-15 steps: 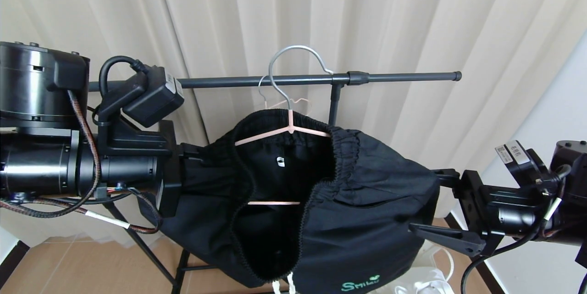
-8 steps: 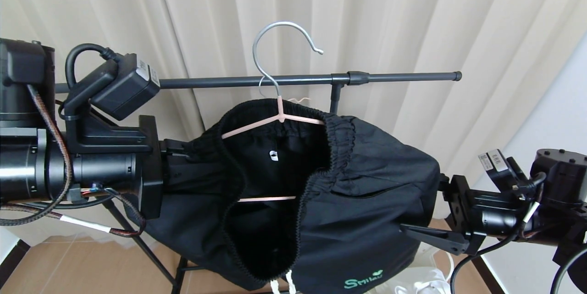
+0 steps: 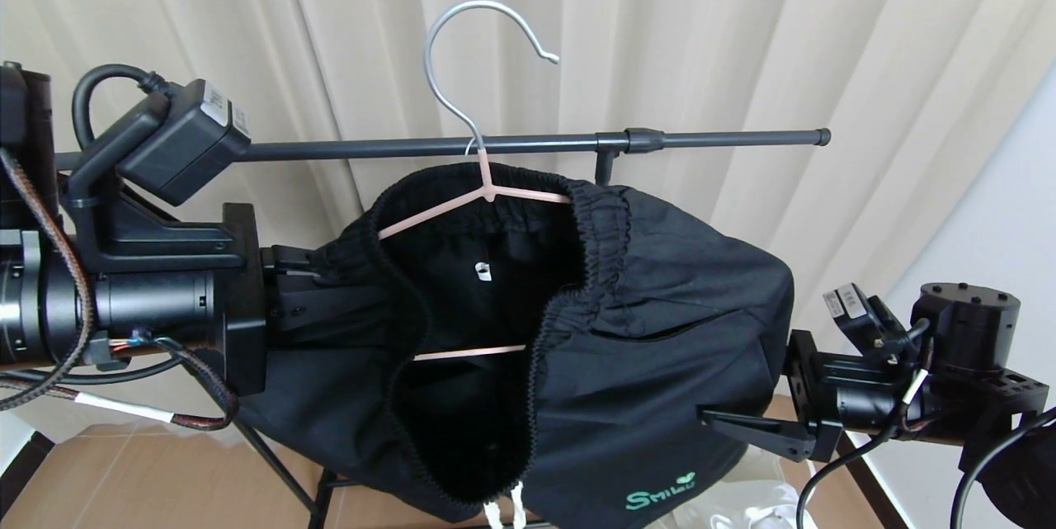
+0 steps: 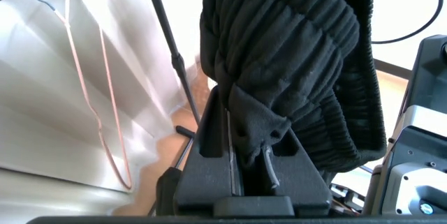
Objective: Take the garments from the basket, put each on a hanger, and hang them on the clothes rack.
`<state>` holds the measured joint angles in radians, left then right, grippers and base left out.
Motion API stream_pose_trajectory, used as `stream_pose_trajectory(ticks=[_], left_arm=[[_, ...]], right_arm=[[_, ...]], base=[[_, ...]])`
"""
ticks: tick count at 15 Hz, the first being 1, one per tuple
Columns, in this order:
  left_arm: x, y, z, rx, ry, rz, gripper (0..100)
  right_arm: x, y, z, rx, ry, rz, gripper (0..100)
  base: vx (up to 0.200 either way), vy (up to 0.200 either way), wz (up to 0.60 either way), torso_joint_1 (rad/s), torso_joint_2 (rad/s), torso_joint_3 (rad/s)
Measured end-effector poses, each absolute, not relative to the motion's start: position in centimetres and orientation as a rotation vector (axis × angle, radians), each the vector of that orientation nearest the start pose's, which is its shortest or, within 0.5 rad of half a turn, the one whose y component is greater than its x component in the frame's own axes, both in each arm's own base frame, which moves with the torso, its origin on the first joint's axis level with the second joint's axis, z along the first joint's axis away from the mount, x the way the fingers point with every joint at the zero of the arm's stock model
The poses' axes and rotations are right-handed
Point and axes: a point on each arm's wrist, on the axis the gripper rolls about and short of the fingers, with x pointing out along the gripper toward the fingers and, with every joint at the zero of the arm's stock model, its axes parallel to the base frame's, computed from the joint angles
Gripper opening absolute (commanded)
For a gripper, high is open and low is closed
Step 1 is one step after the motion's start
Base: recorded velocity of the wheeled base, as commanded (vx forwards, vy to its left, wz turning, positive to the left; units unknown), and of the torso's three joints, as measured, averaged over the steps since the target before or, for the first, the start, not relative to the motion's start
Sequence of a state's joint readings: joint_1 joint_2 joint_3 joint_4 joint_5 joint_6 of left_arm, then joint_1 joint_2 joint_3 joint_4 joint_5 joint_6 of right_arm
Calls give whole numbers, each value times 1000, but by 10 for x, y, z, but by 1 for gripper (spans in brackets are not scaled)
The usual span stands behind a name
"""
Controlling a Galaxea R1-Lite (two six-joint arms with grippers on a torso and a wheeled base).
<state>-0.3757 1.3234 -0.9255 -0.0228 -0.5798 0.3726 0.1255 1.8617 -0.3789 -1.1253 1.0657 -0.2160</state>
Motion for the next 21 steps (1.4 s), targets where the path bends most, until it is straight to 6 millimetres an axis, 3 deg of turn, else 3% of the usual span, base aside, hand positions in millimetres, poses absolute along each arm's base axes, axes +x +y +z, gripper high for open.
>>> stream_pose_trajectory(ticks=[1, 2, 21], left_arm=[[189, -88, 257, 300, 206, -1003, 0], [189, -88, 257, 299, 205, -1002, 0], [176, -66, 261, 261, 194, -918, 0]], right_arm=[[258, 53, 87, -14, 212, 1207, 100], [258, 53, 87, -15, 211, 1208, 0], [276, 26, 86, -1, 203, 1109, 0]], base=[[0, 0, 0, 0, 0, 0], [0, 0, 0, 0, 0, 0], [0, 0, 0, 0, 0, 0]])
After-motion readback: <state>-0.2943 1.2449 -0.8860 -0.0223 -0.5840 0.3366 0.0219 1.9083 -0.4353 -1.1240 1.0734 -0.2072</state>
